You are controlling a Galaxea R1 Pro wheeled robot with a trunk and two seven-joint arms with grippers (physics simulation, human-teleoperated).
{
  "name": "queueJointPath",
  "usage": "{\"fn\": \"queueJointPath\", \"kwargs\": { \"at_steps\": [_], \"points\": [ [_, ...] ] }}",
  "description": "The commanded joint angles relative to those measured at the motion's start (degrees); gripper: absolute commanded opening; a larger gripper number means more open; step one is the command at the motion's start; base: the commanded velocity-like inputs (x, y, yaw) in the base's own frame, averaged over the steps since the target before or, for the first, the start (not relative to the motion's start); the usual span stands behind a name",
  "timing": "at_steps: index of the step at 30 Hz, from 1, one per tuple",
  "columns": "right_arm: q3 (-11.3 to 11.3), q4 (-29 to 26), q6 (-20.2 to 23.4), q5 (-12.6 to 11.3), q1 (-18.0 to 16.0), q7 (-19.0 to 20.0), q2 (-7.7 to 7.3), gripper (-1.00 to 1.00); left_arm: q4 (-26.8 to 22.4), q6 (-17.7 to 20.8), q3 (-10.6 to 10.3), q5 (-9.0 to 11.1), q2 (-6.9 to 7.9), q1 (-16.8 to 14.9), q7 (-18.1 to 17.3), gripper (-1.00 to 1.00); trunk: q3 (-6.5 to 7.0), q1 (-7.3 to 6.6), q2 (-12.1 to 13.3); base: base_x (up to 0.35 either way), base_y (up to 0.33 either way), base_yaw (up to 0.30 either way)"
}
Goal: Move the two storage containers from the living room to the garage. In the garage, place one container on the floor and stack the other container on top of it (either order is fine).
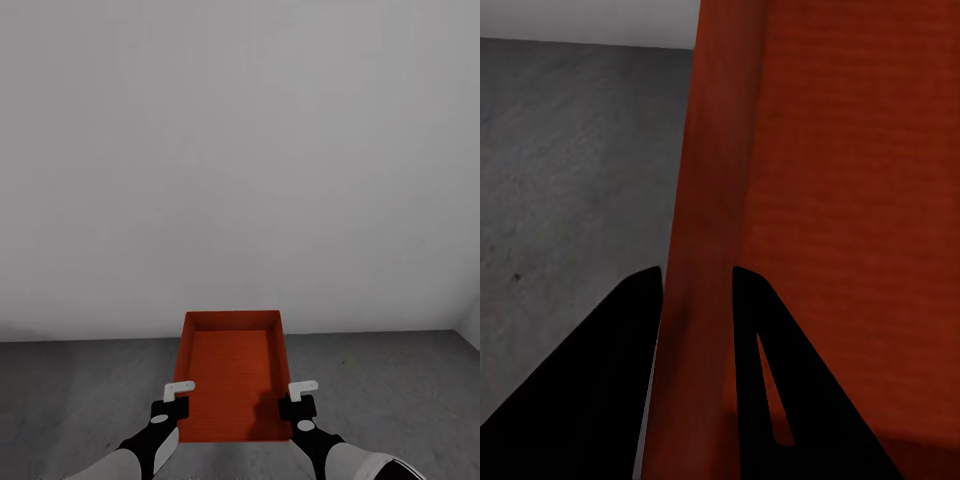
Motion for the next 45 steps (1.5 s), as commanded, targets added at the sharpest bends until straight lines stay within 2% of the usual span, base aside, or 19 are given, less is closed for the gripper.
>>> {"fn": "queueJointPath", "kwargs": {
  "at_steps": [1,34,45],
  "points": [
    [-1.9,-0.7,0.1,0.2,-0.1,-0.2,0.11,-1.0,0.0,-0.3,0.5,-0.1,-0.02,0.0,0.8,-1.0,-0.18,0.01,-0.1,0.0,0.0,0.0],
    [-1.9,-0.7,0.0,0.3,-0.1,-0.1,0.11,-1.0,0.0,-0.4,0.4,-0.2,-0.02,0.0,0.7,-1.0,-3.17,0.01,-0.1,0.0,0.0,0.0],
    [-1.9,-0.7,0.0,0.2,-0.1,-0.2,0.04,-1.0,-0.1,-0.3,0.4,-0.3,-0.02,0.0,0.8,-1.0,-3.37,0.01,-0.1,0.006,0.0,0.0]
  ]
}}
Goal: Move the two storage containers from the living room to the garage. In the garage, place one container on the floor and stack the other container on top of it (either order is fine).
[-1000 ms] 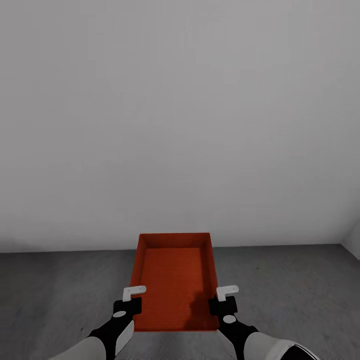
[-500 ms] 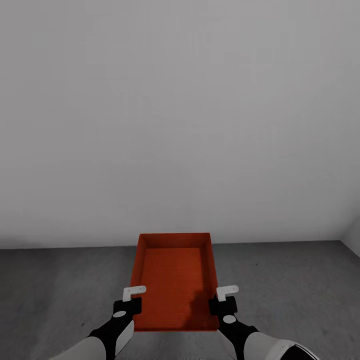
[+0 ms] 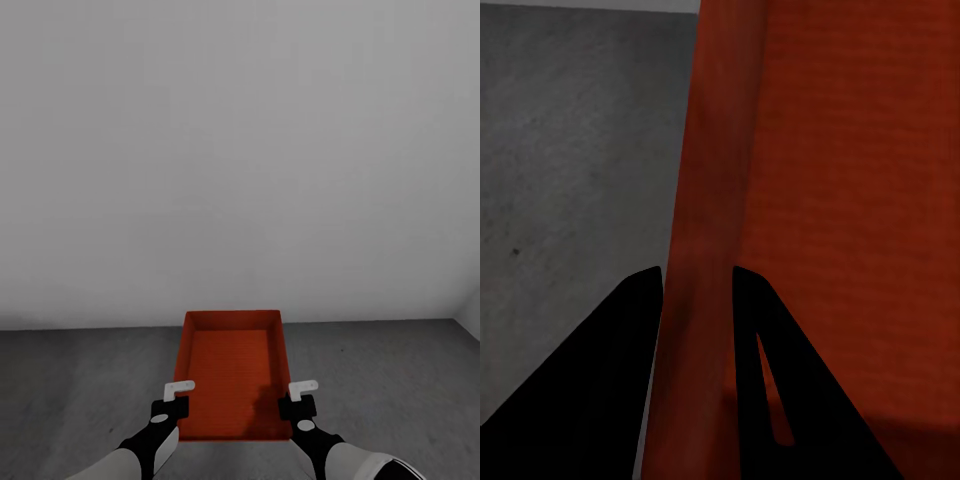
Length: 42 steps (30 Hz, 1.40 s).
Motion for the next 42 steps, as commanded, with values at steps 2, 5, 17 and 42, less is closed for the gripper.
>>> {"fn": "queueJointPath", "kwargs": {
  "at_steps": [2,5,17,42],
  "points": [
    [-2.0,-0.7,0.2,0.4,0.0,-0.2,0.11,-1.0,0.1,-0.4,0.3,0.0,-0.02,0.0,0.8,-1.0,-0.09,0.02,-0.1,0.144,0.0,0.0],
    [-2.0,-0.7,0.2,0.4,0.0,-0.2,0.13,-1.0,0.0,-0.4,0.4,0.0,-0.02,0.0,0.8,-1.0,-0.09,0.02,-0.1,0.232,0.0,0.0],
    [-2.0,-0.7,0.1,0.4,0.0,-0.2,0.13,-1.0,0.0,-0.4,0.4,0.0,-0.02,0.0,0.8,-1.0,-0.09,0.02,-0.1,0.241,0.0,0.03],
    [-2.0,-0.7,0.1,0.4,0.0,-0.2,0.09,-1.0,0.0,-0.4,0.4,0.1,-0.02,0.0,0.8,-1.0,-1.01,0.02,-0.1,0.003,0.0,0.094]
  ]
}}
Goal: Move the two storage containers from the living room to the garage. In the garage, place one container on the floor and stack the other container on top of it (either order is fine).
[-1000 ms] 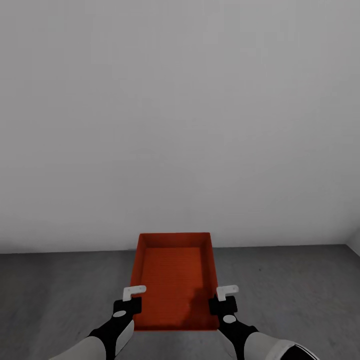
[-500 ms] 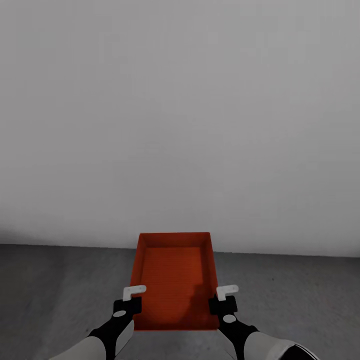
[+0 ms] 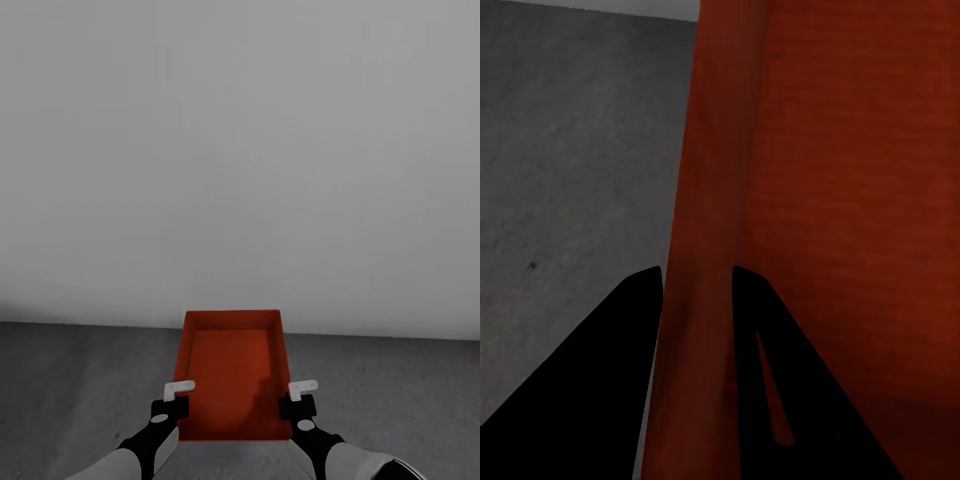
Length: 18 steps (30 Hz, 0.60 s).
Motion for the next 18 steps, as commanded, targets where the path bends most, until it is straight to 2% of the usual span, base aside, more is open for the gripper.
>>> {"fn": "queueJointPath", "kwargs": {
  "at_steps": [1,18],
  "points": [
    [-2.0,-0.6,0.1,0.4,0.0,-0.2,0.09,-1.0,0.0,-0.3,0.5,-0.1,-0.02,0.0,0.8,-1.0,-0.1,0.01,-0.1,0.0,0.0,0.0],
    [-2.0,-0.6,0.1,0.4,-0.1,-0.2,0.09,-1.0,0.0,-0.3,0.4,-0.1,-0.02,0.0,0.8,-1.0,-0.14,0.01,-0.1,0.0,0.0,0.0]
  ]
}}
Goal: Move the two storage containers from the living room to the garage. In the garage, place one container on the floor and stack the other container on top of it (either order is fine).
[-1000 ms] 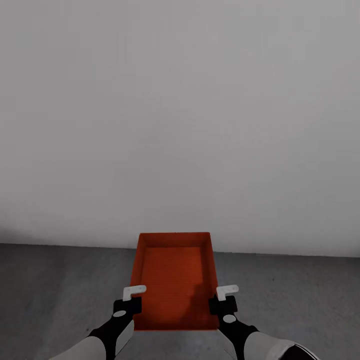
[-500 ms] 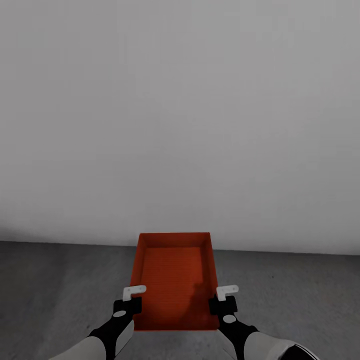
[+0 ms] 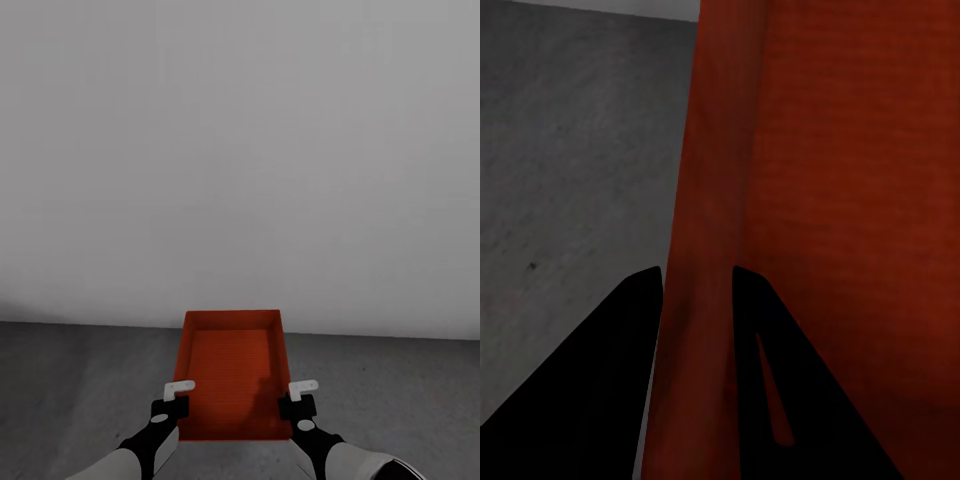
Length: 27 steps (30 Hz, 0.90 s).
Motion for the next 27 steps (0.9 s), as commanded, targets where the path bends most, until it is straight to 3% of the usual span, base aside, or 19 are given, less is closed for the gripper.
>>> {"fn": "queueJointPath", "kwargs": {
  "at_steps": [1,7,14,27],
  "points": [
    [-2.0,-0.6,0.1,0.4,-0.1,-0.2,0.1,-1.0,0.0,-0.3,0.4,-0.1,-0.02,0.0,0.8,-1.0,-0.08,0.01,-0.1,0.0,0.0,0.0],
    [-2.0,-0.6,0.2,0.3,-0.1,-0.2,0.08,-1.0,0.0,-0.3,0.5,-0.1,-0.02,0.0,0.8,-1.0,-0.41,0.01,-0.1,0.0,0.0,0.0],
    [-2.0,-0.6,0.2,-2.0,0.0,-0.1,0.07,-1.0,0.0,-0.3,0.4,-0.1,-0.02,0.0,0.8,-1.0,-1.03,0.01,-0.1,0.0,0.0,0.0],
    [-2.0,-0.6,0.2,-2.3,0.0,0.0,0.06,-1.0,0.1,-0.3,0.4,-0.1,-0.02,0.0,0.8,-1.0,-2.2,0.01,-0.1,0.0,0.0,0.0]
  ]
}}
